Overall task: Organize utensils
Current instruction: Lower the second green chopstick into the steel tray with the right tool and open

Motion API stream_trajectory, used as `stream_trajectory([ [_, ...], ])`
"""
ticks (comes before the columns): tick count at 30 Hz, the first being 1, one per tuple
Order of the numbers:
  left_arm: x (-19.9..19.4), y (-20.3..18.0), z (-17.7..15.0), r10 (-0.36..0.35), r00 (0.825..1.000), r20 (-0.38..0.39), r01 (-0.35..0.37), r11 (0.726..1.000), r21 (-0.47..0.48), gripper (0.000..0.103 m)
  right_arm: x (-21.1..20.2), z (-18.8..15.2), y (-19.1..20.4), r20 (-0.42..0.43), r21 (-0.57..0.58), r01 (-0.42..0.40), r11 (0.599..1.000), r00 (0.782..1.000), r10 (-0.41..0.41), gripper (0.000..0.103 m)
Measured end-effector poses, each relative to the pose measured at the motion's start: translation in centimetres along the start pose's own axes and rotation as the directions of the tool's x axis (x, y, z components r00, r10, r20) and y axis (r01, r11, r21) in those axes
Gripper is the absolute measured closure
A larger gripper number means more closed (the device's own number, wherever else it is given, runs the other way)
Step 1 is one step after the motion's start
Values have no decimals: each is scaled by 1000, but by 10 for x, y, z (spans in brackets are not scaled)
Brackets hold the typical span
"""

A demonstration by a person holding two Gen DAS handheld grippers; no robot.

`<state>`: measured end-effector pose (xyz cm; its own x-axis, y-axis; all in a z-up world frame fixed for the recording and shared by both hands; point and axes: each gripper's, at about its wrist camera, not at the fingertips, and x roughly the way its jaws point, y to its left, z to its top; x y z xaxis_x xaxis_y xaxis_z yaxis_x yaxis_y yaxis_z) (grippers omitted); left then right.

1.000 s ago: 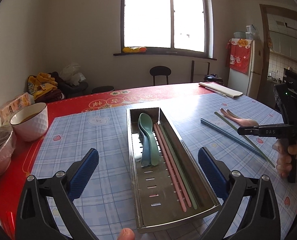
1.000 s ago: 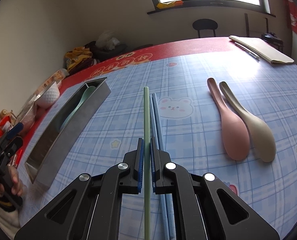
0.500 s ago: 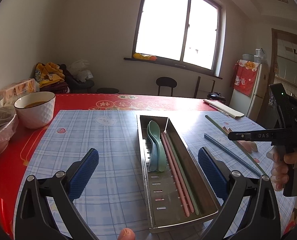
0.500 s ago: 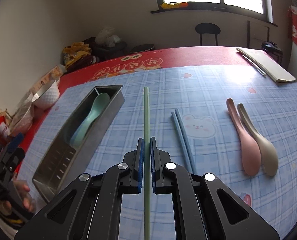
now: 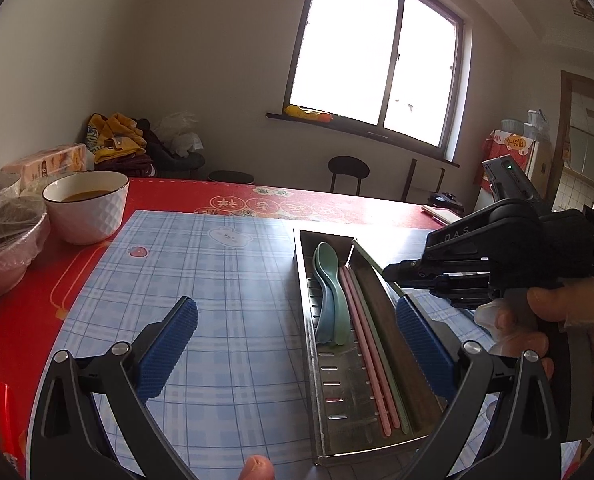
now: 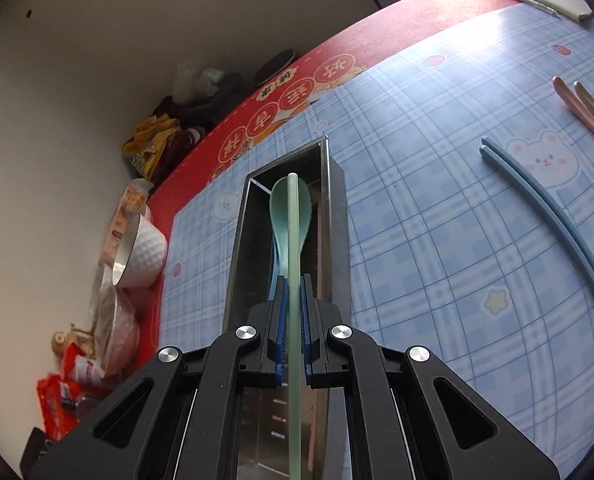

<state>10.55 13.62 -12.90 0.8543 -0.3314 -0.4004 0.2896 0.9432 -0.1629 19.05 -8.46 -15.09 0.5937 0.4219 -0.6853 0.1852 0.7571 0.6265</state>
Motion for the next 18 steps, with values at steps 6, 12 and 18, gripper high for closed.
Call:
stream_trajectory([
  [6, 0, -3, -1, -1, 1000, -4, 1, 1000, 9, 6, 5, 3, -4, 2, 43, 14, 999, 1000, -14, 97],
  [12, 2, 0, -1, 3, 1000, -13, -3, 1000, -4, 6, 11, 4, -11, -12, 63, 15, 998, 1000, -14, 97],
  [18, 4, 0, 0, 1, 1000, -20, -1, 1000, -3, 6, 16, 3, -11, -36, 60, 12, 998, 999, -10, 96],
])
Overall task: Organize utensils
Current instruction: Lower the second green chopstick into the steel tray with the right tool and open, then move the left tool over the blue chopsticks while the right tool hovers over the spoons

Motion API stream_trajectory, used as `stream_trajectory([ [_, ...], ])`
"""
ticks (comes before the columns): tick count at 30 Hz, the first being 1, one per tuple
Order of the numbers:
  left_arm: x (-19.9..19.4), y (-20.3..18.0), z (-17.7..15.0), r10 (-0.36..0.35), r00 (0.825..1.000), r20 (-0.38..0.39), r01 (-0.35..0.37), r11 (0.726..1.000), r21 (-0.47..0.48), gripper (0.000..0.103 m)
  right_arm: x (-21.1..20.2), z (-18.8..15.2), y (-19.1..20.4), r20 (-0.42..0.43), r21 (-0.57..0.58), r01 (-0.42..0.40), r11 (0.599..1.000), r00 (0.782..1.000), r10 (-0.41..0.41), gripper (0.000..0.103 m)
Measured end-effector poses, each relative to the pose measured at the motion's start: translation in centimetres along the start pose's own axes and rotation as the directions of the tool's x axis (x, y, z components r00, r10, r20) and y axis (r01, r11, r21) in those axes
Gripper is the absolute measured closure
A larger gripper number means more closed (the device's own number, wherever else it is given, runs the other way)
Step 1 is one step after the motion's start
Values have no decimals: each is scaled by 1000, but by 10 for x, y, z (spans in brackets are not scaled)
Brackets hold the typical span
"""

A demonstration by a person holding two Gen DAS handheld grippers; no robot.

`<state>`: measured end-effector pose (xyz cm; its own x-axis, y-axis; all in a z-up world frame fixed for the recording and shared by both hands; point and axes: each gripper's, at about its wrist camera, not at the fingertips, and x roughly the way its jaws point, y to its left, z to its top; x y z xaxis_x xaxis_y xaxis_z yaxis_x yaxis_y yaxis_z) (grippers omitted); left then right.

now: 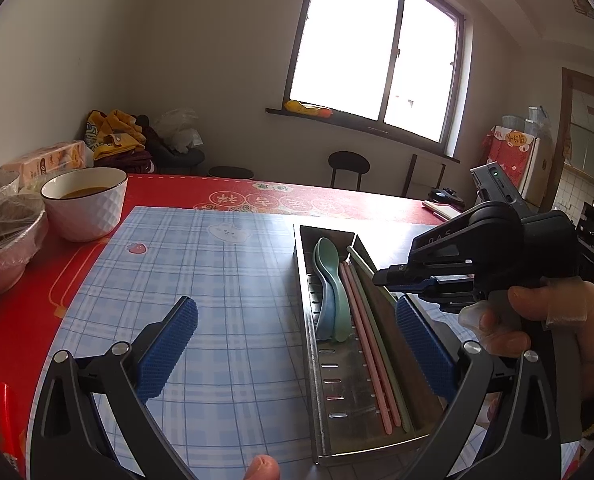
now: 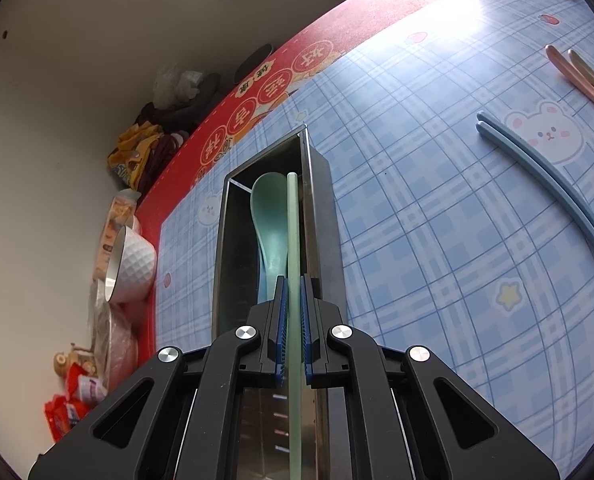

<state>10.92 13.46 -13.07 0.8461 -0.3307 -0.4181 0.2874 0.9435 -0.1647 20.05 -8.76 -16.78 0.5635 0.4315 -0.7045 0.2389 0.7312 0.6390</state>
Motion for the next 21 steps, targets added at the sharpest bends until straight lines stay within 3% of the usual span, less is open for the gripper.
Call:
stream_trajectory([
  [10, 0, -1, 0, 5, 1000, 3, -5, 1000, -2, 6, -4, 0, 3, 4, -37, -22, 999, 1000, 22, 95],
  [16, 1, 7, 0, 16, 1000, -4, -16, 999, -37, 6, -36, 8, 3, 115, -237, 35, 971, 993, -8, 95],
  [21, 2, 5, 0, 11, 1000, -7, -11, 1000, -22, 6, -67, 9, -13, 216, -405, 126, 906, 976, -39, 93],
])
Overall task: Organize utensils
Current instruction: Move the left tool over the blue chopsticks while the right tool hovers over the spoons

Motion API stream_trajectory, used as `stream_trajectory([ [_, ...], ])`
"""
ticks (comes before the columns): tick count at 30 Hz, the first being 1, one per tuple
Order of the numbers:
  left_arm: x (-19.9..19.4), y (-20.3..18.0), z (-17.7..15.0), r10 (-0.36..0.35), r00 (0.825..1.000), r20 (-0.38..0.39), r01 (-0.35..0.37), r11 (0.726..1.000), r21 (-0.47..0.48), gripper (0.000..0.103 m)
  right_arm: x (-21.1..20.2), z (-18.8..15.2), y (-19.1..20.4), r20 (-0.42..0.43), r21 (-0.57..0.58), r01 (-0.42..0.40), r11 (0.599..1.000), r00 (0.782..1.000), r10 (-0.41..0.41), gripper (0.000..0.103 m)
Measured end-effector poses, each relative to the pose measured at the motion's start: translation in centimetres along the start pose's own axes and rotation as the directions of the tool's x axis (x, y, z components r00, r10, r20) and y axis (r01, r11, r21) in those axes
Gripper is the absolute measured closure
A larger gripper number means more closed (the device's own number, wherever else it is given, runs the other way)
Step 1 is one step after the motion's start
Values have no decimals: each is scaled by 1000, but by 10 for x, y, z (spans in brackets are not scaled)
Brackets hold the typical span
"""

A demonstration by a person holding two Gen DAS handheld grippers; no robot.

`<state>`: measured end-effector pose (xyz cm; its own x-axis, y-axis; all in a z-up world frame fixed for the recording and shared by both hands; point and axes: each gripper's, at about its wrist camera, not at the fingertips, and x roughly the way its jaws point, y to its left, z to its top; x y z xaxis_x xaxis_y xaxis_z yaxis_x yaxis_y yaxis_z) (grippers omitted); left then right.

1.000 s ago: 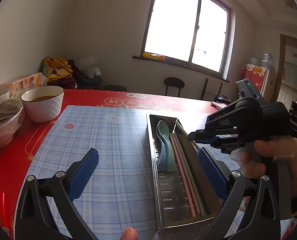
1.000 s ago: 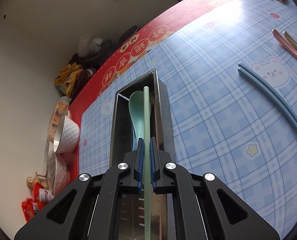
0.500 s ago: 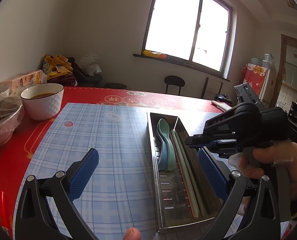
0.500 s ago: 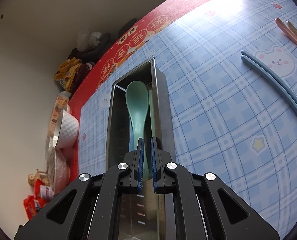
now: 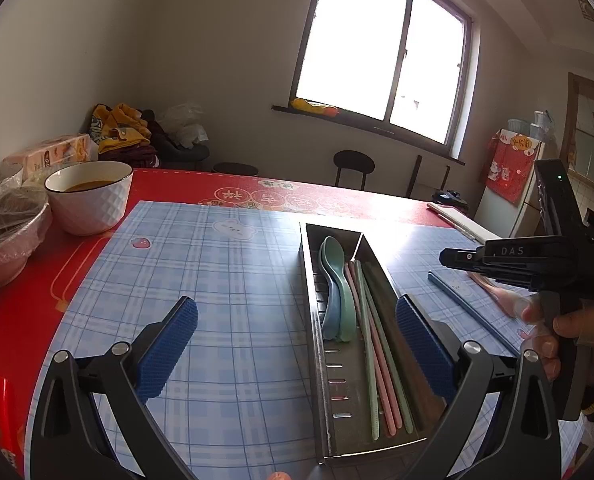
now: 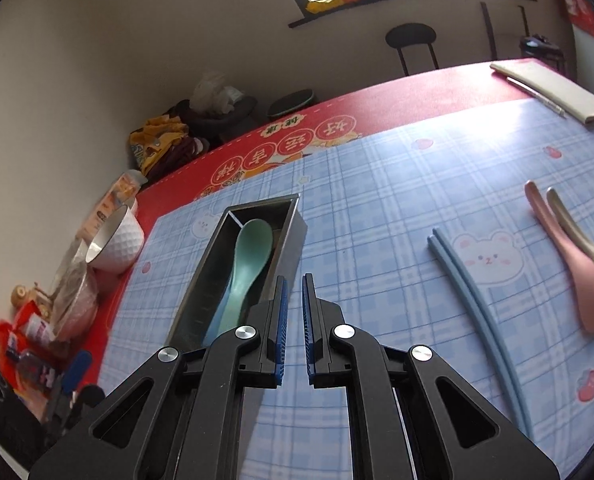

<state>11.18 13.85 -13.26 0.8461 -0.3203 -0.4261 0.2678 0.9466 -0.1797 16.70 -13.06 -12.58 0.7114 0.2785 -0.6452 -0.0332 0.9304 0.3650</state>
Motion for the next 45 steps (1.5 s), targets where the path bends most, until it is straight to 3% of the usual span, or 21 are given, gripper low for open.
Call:
stream_trajectory([
  [2, 0, 1, 0, 0, 1000, -1, 0, 1000, -4, 6, -14, -2, -10, 33, -72, 20, 997, 999, -17, 77],
  [3, 1, 2, 0, 1, 1000, -3, -1, 1000, -11, 6, -21, -4, -16, 50, -97, 21, 995, 999, -16, 64],
  [4, 1, 4, 0, 2, 1000, -7, -2, 1000, -22, 6, -29, -6, -23, 65, -117, 16, 993, 998, -9, 60],
  [11, 5, 18, -1, 32, 999, -38, -36, 995, -98, 7, -72, -16, -76, 120, -198, 15, 980, 993, 9, 50],
  [16, 4, -2, 0, 139, 989, -56, -140, 990, -16, 8, -94, -14, -117, 146, -212, 7, 977, 989, 24, 39],
  [22, -26, -57, 25, 186, 982, 20, -186, 982, 14, 10, -102, -6, -168, 182, -162, 35, 986, 983, -5, 39],
  [27, -13, -128, 41, 118, 993, 7, -119, 991, 67, 11, -98, 11, -193, 223, -115, 39, 993, 975, -13, 39],
  [31, 26, -182, 34, 83, 994, -71, -74, 990, 123, 21, -87, 29, -208, 238, -81, 26, 996, 971, -6, 39],
  [35, 70, -214, 20, 59, 982, -181, -38, 992, 119, 35, -74, 35, -218, 227, -55, 19, 998, 974, -6, 39],
  [40, 116, -226, 6, 30, 953, -302, -11, 998, 67, 71, -70, 30, -230, 211, -16, -27, 1000, 977, 30, 39],
  [45, 144, -235, -5, 34, 932, -360, -10, 998, 66, 77, -71, 27, -235, 208, 9, -53, 999, 977, 50, 39],
])
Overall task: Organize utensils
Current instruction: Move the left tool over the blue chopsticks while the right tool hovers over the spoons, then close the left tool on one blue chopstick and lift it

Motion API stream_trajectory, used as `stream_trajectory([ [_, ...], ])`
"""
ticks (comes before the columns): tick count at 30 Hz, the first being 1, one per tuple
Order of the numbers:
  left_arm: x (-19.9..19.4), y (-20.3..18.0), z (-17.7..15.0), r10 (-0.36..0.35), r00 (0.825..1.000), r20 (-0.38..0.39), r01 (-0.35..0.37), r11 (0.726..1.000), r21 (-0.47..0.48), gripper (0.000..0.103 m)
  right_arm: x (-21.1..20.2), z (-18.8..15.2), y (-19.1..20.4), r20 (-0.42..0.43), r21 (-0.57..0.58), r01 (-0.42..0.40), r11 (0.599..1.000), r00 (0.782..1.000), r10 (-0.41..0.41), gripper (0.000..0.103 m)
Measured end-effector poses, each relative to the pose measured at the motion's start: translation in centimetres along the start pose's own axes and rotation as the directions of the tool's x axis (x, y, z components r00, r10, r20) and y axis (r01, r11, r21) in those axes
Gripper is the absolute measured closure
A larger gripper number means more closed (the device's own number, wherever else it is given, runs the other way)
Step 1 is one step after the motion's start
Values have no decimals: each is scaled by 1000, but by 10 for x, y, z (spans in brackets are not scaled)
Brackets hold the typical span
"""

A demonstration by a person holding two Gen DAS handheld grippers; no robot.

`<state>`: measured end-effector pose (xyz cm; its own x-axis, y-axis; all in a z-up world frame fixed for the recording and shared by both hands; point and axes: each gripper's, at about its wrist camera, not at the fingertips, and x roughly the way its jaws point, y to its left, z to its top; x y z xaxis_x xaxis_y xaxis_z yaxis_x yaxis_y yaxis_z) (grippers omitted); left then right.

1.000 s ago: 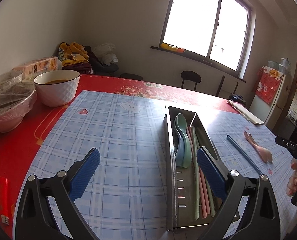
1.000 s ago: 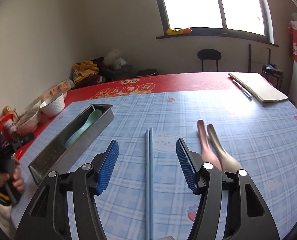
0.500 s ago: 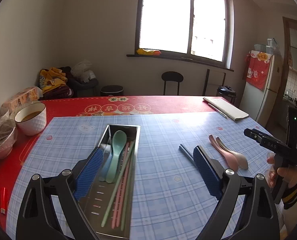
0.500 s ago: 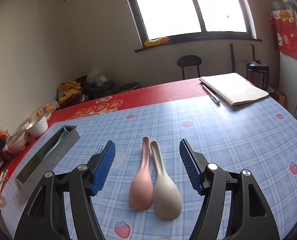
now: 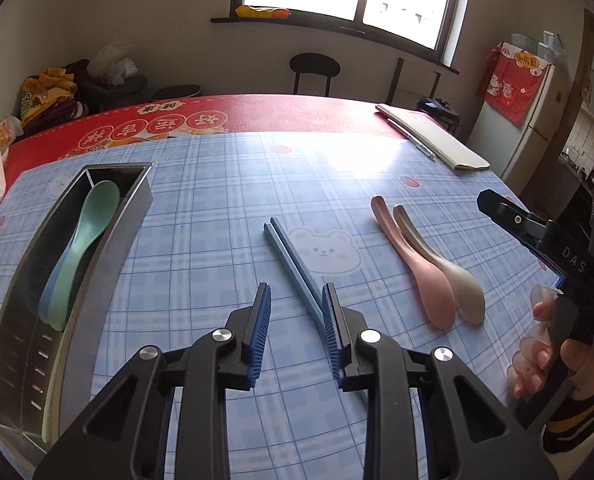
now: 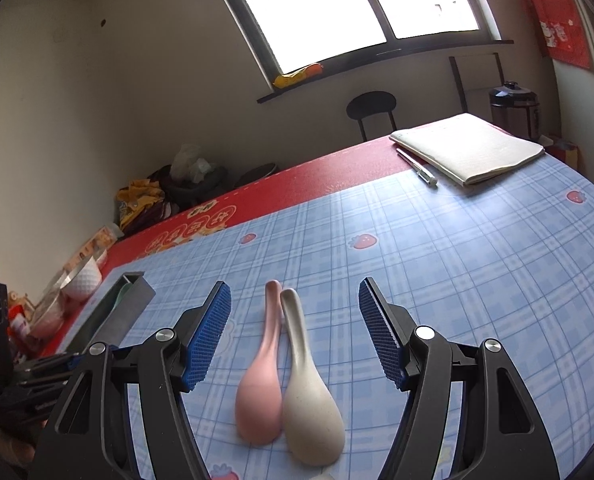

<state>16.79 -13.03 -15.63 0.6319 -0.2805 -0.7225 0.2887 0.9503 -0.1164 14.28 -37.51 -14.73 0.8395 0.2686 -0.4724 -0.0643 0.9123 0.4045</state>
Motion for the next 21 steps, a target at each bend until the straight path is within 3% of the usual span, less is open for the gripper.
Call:
stream_trajectory([
  [12, 34, -9, -6, 23, 996, -91, -23, 1000, -2, 78, 1, -1, 2, -1, -10, 10, 1000, 1000, -10, 39],
  [21, 31, -8, -6, 44, 994, -101, -40, 998, 42, 78, 3, 0, 0, -5, 2, 9, 1000, 1000, -9, 39],
])
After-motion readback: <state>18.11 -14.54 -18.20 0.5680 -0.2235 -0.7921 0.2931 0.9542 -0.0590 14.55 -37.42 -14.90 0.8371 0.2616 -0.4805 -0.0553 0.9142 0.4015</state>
